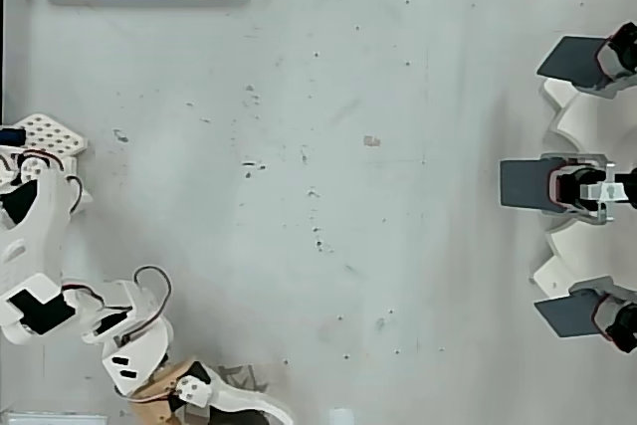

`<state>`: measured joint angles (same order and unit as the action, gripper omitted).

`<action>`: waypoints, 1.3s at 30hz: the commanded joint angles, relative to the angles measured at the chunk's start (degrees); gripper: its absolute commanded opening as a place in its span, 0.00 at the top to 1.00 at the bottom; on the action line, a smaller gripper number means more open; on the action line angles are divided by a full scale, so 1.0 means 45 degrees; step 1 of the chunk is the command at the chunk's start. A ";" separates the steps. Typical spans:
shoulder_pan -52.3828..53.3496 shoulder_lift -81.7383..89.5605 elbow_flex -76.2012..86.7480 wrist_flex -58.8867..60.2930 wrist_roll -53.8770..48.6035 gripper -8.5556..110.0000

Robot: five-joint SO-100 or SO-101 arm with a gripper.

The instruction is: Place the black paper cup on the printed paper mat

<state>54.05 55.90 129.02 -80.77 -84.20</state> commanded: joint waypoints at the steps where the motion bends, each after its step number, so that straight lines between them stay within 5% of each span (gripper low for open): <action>1: 0.0332 0.0996 0.0156 0.0137 0.0078 0.52; 25: 0.1133 0.5820 0.5215 0.0352 -0.0312 0.40; 39: 0.0449 1.1426 0.9590 0.0664 -0.0195 0.44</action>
<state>57.57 100.37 170.33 -78.66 -85.17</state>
